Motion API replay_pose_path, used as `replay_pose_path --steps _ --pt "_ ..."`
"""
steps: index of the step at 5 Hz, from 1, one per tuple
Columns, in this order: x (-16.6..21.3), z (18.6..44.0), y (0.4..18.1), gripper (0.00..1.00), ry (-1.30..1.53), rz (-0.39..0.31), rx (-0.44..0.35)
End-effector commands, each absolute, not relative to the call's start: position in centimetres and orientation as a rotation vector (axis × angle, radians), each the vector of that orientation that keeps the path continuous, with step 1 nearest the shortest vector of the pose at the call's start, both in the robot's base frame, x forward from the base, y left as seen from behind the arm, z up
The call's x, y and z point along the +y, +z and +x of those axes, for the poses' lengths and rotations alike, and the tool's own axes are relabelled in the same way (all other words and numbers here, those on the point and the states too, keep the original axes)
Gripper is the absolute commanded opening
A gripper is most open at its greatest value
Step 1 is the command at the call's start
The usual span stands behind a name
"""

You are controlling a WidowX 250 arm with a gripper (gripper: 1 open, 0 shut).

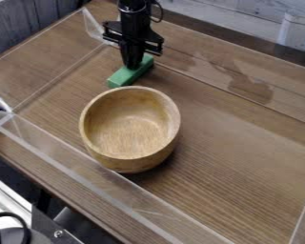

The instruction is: Remove the green block from inside the brown bowl and put it on the table

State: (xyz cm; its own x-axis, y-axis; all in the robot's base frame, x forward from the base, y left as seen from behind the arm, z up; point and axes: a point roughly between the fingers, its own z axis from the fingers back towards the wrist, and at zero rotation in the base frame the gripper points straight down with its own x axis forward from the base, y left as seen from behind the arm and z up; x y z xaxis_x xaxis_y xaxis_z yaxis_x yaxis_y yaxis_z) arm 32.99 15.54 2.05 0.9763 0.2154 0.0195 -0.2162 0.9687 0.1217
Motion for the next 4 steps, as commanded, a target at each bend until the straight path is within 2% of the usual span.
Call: replay_pose_path --steps 1,4 --pt "16.40 31.35 -0.74 0.00 0.214 0.141 0.086" --pt "17.00 31.69 -1.01 0.00 0.231 0.118 0.087"
